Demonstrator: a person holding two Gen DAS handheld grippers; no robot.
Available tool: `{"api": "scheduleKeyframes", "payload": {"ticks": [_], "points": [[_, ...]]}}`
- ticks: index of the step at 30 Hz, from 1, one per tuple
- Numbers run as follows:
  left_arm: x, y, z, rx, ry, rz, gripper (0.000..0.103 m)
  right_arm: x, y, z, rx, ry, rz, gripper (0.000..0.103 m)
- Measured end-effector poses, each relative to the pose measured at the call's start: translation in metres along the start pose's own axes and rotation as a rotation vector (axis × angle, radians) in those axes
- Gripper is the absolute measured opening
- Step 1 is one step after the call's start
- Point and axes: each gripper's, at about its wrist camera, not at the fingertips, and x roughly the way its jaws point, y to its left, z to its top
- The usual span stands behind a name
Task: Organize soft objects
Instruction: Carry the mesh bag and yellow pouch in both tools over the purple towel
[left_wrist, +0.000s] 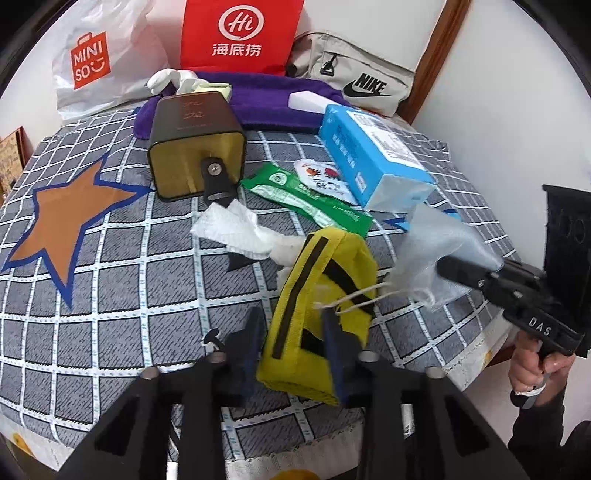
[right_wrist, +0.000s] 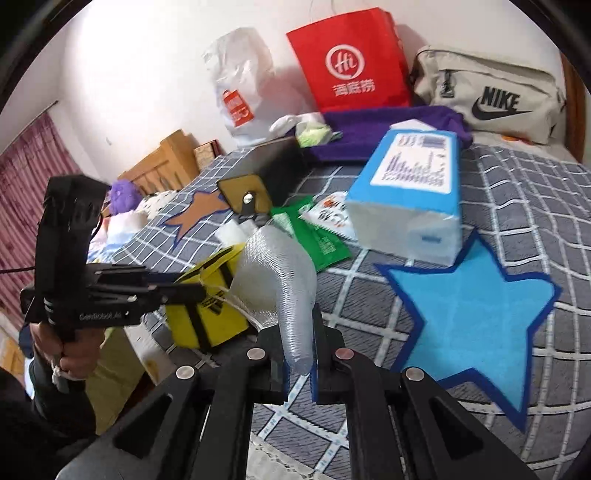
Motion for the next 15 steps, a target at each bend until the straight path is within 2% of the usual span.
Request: {"api": "scheduleKeyframes", "payload": {"ticks": [1, 2, 9, 15], "points": [[0.0, 0.0, 0.0, 0.002, 0.002, 0.002, 0.052, -0.001, -0.001, 0.001, 0.004, -0.006, -0.011, 0.008], [0.0, -0.001, 0.0, 0.006, 0.004, 0.005, 0.059, -0.002, -0.002, 0.001, 0.013, -0.01, -0.013, 0.008], [0.005, -0.007, -0.004, 0.045, 0.031, 0.01, 0.063, -0.006, -0.015, 0.005, 0.093, -0.057, -0.023, 0.008], [0.009, -0.003, -0.002, 0.012, 0.01, -0.003, 0.06, -0.003, -0.032, 0.0, 0.119, -0.02, -0.101, 0.008]]}}
